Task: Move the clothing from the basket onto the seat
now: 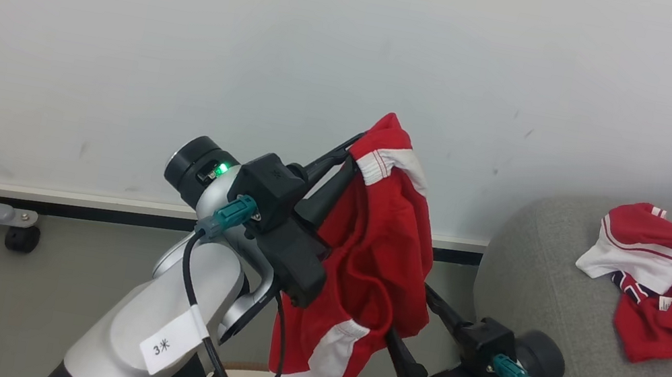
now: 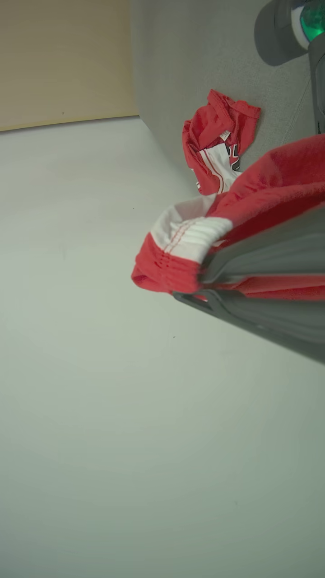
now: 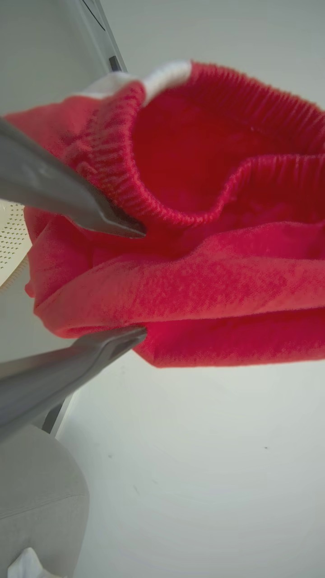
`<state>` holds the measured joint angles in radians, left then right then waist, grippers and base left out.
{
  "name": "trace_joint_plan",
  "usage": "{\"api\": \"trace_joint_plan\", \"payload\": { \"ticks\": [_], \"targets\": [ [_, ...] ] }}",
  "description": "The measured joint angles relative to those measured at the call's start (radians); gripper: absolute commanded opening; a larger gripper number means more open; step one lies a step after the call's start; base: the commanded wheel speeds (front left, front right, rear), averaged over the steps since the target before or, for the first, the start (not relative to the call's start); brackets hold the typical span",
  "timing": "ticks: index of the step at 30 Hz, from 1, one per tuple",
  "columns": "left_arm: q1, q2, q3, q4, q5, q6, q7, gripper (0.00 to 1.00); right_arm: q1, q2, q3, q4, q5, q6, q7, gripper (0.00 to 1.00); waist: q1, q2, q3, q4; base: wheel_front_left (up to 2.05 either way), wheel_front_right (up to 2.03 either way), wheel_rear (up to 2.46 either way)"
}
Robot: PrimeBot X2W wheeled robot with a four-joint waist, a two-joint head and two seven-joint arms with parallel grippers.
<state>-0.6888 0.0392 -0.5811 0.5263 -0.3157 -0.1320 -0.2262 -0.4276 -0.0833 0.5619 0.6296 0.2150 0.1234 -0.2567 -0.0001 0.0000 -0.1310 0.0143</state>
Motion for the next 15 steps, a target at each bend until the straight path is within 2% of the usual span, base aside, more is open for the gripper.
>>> {"api": "trace_joint_plan", "payload": {
  "ticks": [6,7,9,15],
  "targets": [
    [0.021,0.000,-0.019,-0.060,-0.007,0.000,0.023,0.00,-0.067,0.003,0.098,0.034,0.035,0.000,0.000,1.00,0.0000,0.0000,-0.011,0.020,0.00,0.00,0.00],
    [0.023,0.000,-0.022,-0.068,-0.010,0.000,0.027,0.00,-0.077,0.002,0.110,0.044,0.040,0.000,0.000,0.51,0.0000,0.0001,-0.010,0.022,0.00,0.00,0.00],
    [0.030,0.000,-0.025,-0.082,-0.015,0.000,0.032,0.00,-0.088,0.002,0.125,0.054,0.047,0.000,0.000,0.00,0.0001,0.0000,-0.009,0.025,0.00,0.00,0.00],
    [0.066,0.001,-0.014,-0.087,-0.040,0.011,0.050,0.00,-0.101,-0.001,0.161,0.052,0.096,0.000,0.000,0.00,0.0001,0.0000,-0.004,0.029,0.00,0.00,0.00]
  ]
}}
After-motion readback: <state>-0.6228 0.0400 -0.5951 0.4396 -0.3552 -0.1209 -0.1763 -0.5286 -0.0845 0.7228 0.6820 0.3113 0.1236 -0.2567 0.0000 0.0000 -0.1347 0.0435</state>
